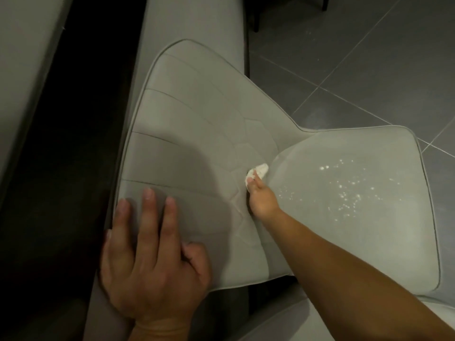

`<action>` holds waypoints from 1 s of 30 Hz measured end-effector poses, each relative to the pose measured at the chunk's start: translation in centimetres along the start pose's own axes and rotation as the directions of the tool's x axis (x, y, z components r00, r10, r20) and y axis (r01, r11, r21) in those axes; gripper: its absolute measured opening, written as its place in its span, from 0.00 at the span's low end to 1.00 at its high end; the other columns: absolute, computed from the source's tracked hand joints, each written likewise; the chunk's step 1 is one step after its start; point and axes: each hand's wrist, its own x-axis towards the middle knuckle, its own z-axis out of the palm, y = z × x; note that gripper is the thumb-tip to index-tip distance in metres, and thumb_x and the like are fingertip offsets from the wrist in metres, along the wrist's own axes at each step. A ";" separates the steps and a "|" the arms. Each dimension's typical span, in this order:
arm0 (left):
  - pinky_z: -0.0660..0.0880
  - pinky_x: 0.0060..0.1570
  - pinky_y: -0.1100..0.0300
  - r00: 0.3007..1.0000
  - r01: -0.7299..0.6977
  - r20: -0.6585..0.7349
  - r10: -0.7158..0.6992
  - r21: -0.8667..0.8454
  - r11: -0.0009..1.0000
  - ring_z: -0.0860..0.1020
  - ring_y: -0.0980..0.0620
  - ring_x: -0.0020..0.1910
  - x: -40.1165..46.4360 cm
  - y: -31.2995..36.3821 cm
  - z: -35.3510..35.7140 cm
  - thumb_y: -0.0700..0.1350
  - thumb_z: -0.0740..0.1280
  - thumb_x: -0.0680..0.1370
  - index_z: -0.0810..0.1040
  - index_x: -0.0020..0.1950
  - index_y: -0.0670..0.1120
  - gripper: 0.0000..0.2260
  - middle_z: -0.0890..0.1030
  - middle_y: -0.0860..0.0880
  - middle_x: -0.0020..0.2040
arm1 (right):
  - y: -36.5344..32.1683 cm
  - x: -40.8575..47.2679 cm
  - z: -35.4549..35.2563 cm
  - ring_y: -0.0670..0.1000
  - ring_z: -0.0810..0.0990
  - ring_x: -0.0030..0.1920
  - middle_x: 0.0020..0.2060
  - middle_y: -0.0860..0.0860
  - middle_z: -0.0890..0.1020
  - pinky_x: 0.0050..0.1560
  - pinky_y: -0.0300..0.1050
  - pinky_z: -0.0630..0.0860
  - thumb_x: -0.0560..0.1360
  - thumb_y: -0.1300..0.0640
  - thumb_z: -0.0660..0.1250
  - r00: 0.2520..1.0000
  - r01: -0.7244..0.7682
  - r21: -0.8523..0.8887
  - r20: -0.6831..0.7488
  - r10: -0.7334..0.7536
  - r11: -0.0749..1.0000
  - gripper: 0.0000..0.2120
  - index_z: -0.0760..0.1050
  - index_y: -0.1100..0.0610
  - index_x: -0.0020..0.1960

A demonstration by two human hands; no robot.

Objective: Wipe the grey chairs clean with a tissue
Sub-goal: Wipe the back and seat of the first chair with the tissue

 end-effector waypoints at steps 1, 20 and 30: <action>0.76 0.58 0.39 1.000 0.003 -0.002 -0.003 -0.002 1.000 0.73 0.37 0.68 0.0 0.0 0.0 0.44 0.59 0.75 0.83 0.62 0.40 0.21 0.78 0.39 0.66 | 0.1 0.0 -0.4 0.56 0.70 0.71 0.70 0.55 0.72 0.71 0.46 0.63 0.84 0.50 0.54 0.999 -0.027 -0.019 -0.025 0.027 0.999 0.19 0.69 0.52 0.73; 0.76 0.57 0.40 1.000 0.008 0.001 -0.008 0.022 1.000 0.73 0.37 0.68 0.1 0.1 -0.1 0.44 0.58 0.76 0.83 0.62 0.40 0.21 0.79 0.40 0.66 | -2.4 -1.9 -0.4 0.48 0.72 0.69 0.69 0.49 0.75 0.65 0.35 0.65 0.81 0.55 0.61 0.958 0.256 -0.049 -0.124 -0.260 0.966 0.18 0.72 0.49 0.71; 0.72 0.61 0.41 1.000 0.013 0.002 -0.013 0.024 1.000 0.73 0.37 0.70 -0.2 0.0 0.2 0.44 0.58 0.76 0.83 0.64 0.41 0.21 0.78 0.41 0.67 | -13.2 1.7 -1.1 0.48 0.75 0.64 0.65 0.47 0.78 0.64 0.41 0.70 0.79 0.48 0.62 0.696 0.566 -0.121 -0.460 -0.551 0.816 0.17 0.76 0.50 0.66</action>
